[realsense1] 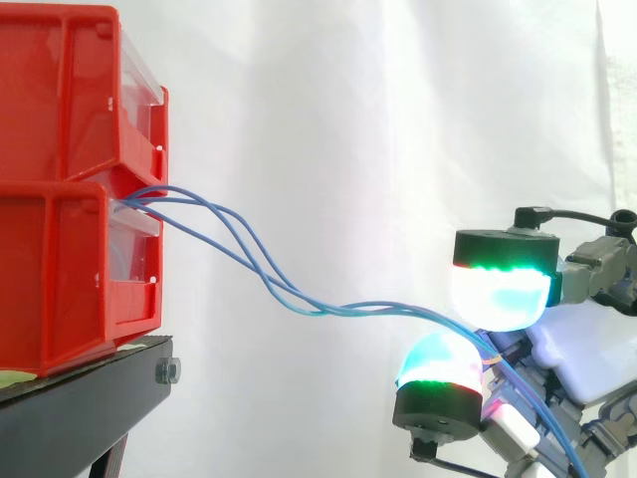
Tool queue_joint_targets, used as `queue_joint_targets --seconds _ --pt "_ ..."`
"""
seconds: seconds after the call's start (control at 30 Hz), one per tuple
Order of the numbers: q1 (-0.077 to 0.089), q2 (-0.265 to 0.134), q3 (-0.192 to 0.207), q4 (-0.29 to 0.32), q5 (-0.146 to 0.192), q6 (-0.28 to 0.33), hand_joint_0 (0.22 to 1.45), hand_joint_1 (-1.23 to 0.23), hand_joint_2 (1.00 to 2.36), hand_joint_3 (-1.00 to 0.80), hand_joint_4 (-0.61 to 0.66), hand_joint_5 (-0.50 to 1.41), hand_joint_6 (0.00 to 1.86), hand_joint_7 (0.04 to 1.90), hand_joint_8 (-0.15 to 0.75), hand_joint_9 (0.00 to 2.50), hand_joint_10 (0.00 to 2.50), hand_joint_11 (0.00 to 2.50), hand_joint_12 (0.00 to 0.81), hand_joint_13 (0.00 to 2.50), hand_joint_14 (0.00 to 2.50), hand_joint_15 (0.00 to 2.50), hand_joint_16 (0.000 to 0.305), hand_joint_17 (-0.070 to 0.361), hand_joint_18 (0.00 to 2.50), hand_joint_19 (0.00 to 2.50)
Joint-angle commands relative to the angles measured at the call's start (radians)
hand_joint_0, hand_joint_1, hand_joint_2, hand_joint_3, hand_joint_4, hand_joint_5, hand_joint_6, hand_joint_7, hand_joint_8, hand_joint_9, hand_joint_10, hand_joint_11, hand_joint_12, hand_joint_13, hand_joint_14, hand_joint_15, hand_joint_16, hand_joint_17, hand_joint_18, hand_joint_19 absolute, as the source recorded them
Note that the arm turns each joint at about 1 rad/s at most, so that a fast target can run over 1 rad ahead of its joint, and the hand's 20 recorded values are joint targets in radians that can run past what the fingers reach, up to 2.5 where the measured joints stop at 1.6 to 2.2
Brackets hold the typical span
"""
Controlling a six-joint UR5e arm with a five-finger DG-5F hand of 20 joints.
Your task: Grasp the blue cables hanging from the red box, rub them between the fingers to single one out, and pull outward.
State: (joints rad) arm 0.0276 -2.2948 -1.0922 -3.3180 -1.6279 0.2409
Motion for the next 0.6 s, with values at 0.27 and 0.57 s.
queue_joint_targets --seconds 0.27,0.57 --pt "-0.003 0.002 0.002 0.002 0.0 0.001 0.71 -0.93 1.02 -0.23 -0.05 -0.18 0.87 1.08 0.241 0.85 0.02 0.51 0.361 0.8 0.02 0.58 0.047 0.105 0.69 0.56" --pt "-0.005 0.002 0.003 0.002 0.0 0.0 0.68 -0.95 1.0 -0.5 -0.02 -0.18 0.86 1.0 0.205 0.8 0.02 0.49 0.345 0.78 0.02 0.56 0.045 0.102 0.7 0.53"
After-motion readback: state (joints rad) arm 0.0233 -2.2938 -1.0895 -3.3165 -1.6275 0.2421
